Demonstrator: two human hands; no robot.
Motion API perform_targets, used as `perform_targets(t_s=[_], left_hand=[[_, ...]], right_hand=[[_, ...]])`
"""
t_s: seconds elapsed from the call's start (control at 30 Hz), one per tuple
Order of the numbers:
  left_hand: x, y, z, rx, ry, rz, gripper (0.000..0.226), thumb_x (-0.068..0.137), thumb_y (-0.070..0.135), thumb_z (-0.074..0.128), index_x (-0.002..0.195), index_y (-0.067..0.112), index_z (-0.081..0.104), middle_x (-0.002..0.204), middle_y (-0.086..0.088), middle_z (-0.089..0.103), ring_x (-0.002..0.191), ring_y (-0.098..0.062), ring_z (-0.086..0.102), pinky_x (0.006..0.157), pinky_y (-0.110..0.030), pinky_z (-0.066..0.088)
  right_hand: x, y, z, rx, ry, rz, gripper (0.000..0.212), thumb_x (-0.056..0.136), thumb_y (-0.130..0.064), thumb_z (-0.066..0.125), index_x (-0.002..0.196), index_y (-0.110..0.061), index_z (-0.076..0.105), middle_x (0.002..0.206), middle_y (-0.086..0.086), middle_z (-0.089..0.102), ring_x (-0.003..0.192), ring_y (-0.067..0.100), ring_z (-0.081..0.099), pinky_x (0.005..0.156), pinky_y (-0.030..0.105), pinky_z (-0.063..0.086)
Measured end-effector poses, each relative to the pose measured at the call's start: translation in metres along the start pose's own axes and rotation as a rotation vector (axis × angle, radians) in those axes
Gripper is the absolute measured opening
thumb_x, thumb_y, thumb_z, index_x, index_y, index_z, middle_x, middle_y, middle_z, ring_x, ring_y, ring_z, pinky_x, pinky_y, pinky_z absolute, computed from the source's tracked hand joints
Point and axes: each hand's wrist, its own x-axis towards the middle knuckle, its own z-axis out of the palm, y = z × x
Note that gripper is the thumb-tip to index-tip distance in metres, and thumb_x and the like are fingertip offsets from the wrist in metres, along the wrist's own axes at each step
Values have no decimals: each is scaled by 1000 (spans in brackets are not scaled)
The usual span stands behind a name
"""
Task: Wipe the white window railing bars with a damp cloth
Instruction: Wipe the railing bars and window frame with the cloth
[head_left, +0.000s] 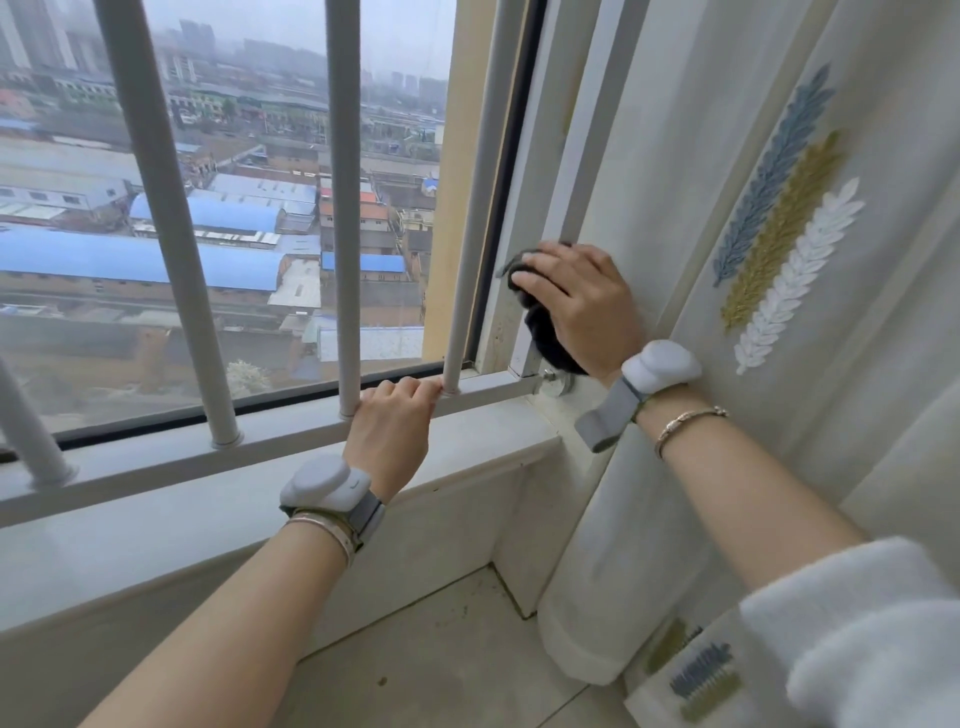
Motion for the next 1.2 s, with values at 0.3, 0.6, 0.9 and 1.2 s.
perform_targets(t_s=[0.3,0.6,0.9,1.2], left_hand=[[1,-1,0,-14,26,17,27,88,7,57,114,10,61,92,-12,67,75,-35,60,68,-44,48],[0,0,1,11,21,12,24,88,8,56,112,10,61,91,-10,67,75,-33,60,69,-42,48],[0,-1,2,7,10,0,23,86,6,59,108,7,63,89,-14,67,74,-37,60,67,-43,47],[0,5,-3,-11,-48,-60,28,94,13,46,121,12,57,106,-11,64,91,-35,58,81,-43,42]], right_hand=[[-51,-27,19,-136,-344,-296,40,98,-5,27,111,-9,65,114,9,65,112,27,57,114,47,14],[-29,-12,17,-6,-118,160,30,92,-11,50,120,-12,61,130,5,53,113,23,36,102,33,34],[-81,-71,20,403,-299,457,29,84,-5,41,94,-7,68,113,6,64,106,22,39,98,32,38],[24,6,-39,262,61,497,32,86,-4,46,109,-11,68,120,5,60,101,29,49,95,17,32]])
